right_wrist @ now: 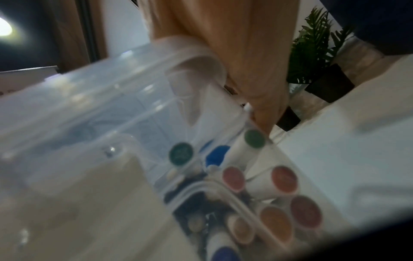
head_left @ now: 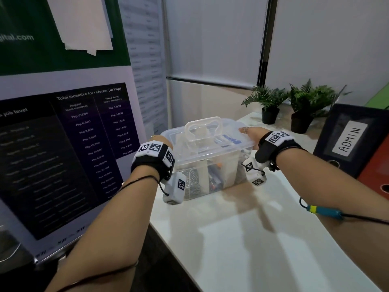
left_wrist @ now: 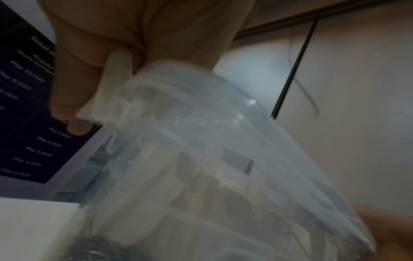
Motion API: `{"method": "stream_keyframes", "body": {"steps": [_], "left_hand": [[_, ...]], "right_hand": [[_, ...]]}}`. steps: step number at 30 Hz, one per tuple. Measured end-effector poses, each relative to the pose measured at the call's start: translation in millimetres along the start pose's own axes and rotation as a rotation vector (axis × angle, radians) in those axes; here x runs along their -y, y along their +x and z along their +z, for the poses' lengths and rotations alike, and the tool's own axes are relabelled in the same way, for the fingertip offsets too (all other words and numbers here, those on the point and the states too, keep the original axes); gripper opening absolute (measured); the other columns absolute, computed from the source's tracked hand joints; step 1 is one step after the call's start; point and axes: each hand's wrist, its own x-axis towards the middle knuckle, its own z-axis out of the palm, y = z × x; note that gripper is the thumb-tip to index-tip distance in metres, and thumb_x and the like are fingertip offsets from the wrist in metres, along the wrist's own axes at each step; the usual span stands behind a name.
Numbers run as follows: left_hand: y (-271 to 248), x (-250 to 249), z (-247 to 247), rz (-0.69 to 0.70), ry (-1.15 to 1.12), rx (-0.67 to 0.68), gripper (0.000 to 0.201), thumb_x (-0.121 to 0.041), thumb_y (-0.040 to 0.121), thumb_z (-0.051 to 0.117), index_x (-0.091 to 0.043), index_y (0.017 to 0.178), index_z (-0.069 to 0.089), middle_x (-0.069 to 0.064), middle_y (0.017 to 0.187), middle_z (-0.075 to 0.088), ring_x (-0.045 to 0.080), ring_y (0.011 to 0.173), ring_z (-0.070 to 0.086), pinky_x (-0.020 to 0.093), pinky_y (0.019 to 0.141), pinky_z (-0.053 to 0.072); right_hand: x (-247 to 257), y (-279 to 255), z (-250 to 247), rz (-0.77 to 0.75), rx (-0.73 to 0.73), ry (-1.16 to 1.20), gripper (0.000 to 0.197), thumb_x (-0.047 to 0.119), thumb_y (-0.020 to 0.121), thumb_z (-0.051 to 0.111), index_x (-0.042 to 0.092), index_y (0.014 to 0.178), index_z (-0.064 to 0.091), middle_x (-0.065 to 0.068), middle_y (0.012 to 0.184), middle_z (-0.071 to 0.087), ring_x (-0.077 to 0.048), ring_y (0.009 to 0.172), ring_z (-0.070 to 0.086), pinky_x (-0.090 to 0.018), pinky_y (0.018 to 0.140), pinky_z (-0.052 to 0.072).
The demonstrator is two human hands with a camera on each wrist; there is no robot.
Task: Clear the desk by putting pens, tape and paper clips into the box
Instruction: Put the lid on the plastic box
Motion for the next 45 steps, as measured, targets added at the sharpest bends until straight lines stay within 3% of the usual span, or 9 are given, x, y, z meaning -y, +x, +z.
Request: {"method": "stream_keyframes", "body": {"steps": [4, 7, 9, 14, 24, 29, 33, 38, 45], "left_hand": [[-1, -9, 1, 0.076, 0.022, -0.099, 0.034, -0.009, 0.089, 0.052, 0.000, 0.122, 0.055, 0.020, 0.119, 0.058, 0.035, 0.111, 0.058, 0.038, 0.089, 0.049], [7, -16, 4, 0.052, -0.074, -0.132, 0.033, -0.009, 0.095, 0.044, 0.002, 0.123, 0.055, 0.018, 0.127, 0.056, 0.031, 0.117, 0.055, 0.035, 0.095, 0.046], [11, -17, 6, 0.051, -0.151, -0.148, 0.030, -0.008, 0.094, 0.042, -0.002, 0.118, 0.059, 0.013, 0.121, 0.059, 0.026, 0.112, 0.059, 0.031, 0.091, 0.049], [27, -14, 10, -0.005, -0.228, -0.154, 0.033, -0.009, 0.094, 0.040, 0.004, 0.122, 0.053, 0.021, 0.125, 0.056, 0.036, 0.114, 0.055, 0.037, 0.090, 0.045], [32, -20, 22, -0.074, -0.414, -0.200, 0.035, -0.004, 0.087, 0.043, 0.004, 0.121, 0.044, 0.021, 0.118, 0.057, 0.037, 0.104, 0.058, 0.033, 0.073, 0.041], [25, -39, 26, -0.032, -0.409, -0.235, 0.034, -0.006, 0.088, 0.043, 0.003, 0.121, 0.045, 0.022, 0.128, 0.051, 0.038, 0.111, 0.055, 0.036, 0.083, 0.046], [3, -68, 33, 0.047, -0.323, -0.195, 0.055, -0.006, 0.091, 0.038, -0.012, 0.144, 0.028, 0.013, 0.156, 0.006, 0.041, 0.137, 0.026, 0.045, 0.108, 0.030], [-12, -97, 43, 0.345, -0.177, -0.229, 0.068, -0.013, 0.089, 0.034, -0.045, 0.145, 0.014, -0.006, 0.158, -0.013, 0.029, 0.145, -0.011, 0.067, 0.109, 0.003], [-35, -168, 63, 0.594, 0.091, -0.127, 0.058, -0.038, 0.095, 0.022, -0.024, 0.150, 0.014, -0.004, 0.158, -0.014, 0.027, 0.146, -0.006, 0.067, 0.108, -0.003]], "right_hand": [[14, -27, 0, -0.057, -0.222, -0.215, 0.070, 0.045, 0.080, 0.066, -0.001, 0.130, 0.047, -0.016, 0.130, 0.055, -0.033, 0.118, 0.054, -0.036, 0.096, 0.043], [14, -31, 1, -0.140, -0.322, -0.344, 0.037, 0.039, 0.084, 0.064, 0.002, 0.089, 0.060, -0.019, 0.100, 0.061, -0.033, 0.102, 0.058, -0.030, 0.072, 0.039], [11, -29, -1, -0.153, -0.360, -0.351, 0.044, 0.037, 0.085, 0.064, 0.011, 0.059, 0.040, -0.013, 0.078, 0.051, -0.029, 0.084, 0.051, -0.028, 0.067, 0.031], [14, -35, -4, -0.190, -0.403, -0.421, 0.050, 0.032, 0.088, 0.062, 0.011, 0.054, 0.032, -0.006, 0.060, 0.039, -0.026, 0.079, 0.047, -0.026, 0.053, 0.029], [30, -54, -1, -0.269, -0.425, -0.709, 0.032, 0.019, 0.098, 0.044, -0.004, 0.113, 0.059, -0.018, 0.119, 0.061, -0.032, 0.114, 0.056, -0.032, 0.090, 0.046], [19, -55, -8, -0.255, -0.358, -0.632, 0.036, 0.021, 0.098, 0.036, -0.001, 0.121, 0.054, -0.023, 0.123, 0.056, -0.037, 0.115, 0.053, -0.037, 0.092, 0.044], [8, -54, -19, -0.236, -0.345, -0.569, 0.045, 0.030, 0.097, 0.036, 0.015, 0.139, 0.042, -0.018, 0.145, 0.037, -0.034, 0.134, 0.035, -0.043, 0.108, 0.034], [-10, -61, -36, -0.244, -0.501, -0.495, 0.041, 0.028, 0.095, 0.042, 0.017, 0.134, 0.050, -0.010, 0.150, 0.031, -0.026, 0.141, 0.024, -0.046, 0.112, 0.023], [-39, -66, -62, -0.273, -0.544, -0.401, 0.042, 0.026, 0.096, 0.046, 0.002, 0.129, 0.052, -0.020, 0.147, 0.032, -0.033, 0.139, 0.025, -0.035, 0.116, 0.020]]}}
